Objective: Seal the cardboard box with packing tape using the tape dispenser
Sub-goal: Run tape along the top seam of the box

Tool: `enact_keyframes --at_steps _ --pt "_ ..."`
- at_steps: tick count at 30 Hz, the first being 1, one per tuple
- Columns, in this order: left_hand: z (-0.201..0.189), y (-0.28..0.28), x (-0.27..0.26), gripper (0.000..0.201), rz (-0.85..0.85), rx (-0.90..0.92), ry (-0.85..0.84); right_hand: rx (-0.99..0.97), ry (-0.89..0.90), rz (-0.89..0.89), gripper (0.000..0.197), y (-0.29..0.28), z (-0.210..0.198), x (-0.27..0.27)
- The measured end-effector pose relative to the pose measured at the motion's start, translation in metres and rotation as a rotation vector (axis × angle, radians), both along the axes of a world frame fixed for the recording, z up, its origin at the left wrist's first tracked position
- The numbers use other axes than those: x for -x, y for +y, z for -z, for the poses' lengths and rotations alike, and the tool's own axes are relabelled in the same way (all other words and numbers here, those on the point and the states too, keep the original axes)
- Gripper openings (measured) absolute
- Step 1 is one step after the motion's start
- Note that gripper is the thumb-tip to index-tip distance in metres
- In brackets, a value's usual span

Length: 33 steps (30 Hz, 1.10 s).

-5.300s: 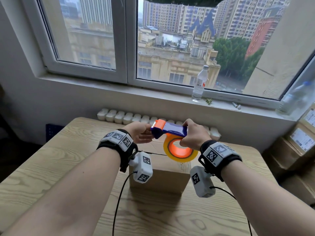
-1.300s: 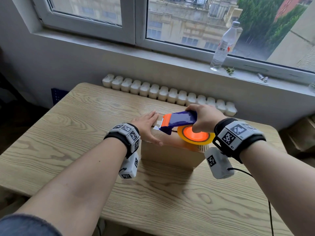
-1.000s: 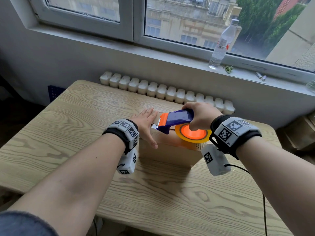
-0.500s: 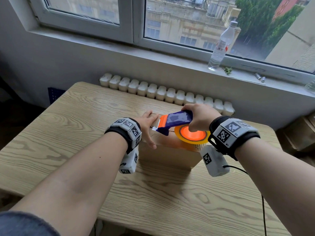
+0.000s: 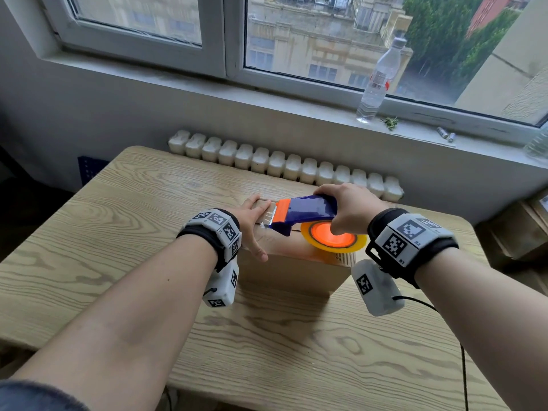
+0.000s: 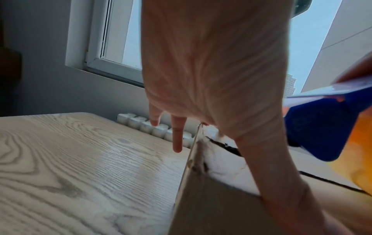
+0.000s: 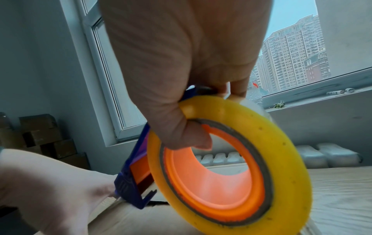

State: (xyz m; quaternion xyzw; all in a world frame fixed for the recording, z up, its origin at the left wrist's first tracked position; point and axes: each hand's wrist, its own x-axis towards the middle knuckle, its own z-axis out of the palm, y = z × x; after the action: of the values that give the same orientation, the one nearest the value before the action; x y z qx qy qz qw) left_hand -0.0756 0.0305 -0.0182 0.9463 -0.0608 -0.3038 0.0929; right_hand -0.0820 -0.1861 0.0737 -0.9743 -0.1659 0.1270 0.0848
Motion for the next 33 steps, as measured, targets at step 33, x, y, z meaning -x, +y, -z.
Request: enact_keyframes --at_steps 33 --pt "-0.006 -0.011 0.004 0.136 -0.050 -0.002 -0.005 -0.026 -0.069 0.061 0.081 -0.100 0.007 0.003"
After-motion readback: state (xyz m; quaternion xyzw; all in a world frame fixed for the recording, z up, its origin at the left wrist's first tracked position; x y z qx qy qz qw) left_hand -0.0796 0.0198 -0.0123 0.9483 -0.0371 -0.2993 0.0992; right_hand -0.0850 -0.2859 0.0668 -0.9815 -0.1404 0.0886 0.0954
